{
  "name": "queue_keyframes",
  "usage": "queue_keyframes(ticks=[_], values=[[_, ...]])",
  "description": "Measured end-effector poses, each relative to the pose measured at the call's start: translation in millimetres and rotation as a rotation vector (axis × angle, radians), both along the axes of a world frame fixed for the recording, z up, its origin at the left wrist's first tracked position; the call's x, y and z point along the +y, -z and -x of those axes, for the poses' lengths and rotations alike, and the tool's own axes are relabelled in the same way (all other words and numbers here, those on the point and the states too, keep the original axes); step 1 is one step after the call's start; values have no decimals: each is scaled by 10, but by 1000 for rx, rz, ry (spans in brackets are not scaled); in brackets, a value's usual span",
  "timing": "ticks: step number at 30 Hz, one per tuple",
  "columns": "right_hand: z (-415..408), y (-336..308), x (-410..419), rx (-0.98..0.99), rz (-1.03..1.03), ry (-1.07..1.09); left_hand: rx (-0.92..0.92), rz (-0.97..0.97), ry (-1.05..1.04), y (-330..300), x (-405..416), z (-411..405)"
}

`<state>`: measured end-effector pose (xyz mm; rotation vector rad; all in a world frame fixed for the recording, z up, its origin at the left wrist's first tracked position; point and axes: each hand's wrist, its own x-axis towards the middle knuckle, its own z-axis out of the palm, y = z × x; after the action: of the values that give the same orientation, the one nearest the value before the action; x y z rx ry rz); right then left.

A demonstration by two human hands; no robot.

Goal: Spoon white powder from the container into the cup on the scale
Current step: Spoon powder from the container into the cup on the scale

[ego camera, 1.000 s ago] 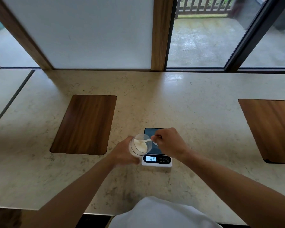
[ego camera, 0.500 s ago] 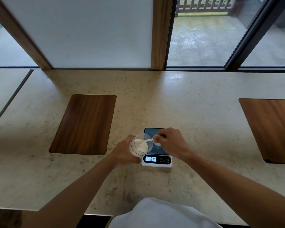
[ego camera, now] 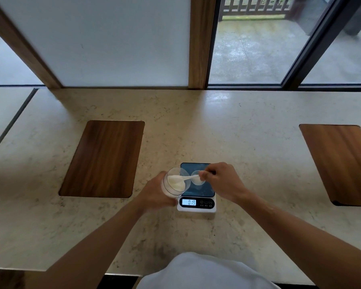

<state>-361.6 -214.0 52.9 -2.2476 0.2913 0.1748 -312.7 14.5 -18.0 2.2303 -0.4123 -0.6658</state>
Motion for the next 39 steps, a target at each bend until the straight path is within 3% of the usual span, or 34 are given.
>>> queue_keyframes(ticks=[15,39], values=[[-17,-120,-179,-16,-30,18,27,-7,-35,89,-3,-27],[64,258,-550,47,-96,145,123,-64,-196,-64,219,28]])
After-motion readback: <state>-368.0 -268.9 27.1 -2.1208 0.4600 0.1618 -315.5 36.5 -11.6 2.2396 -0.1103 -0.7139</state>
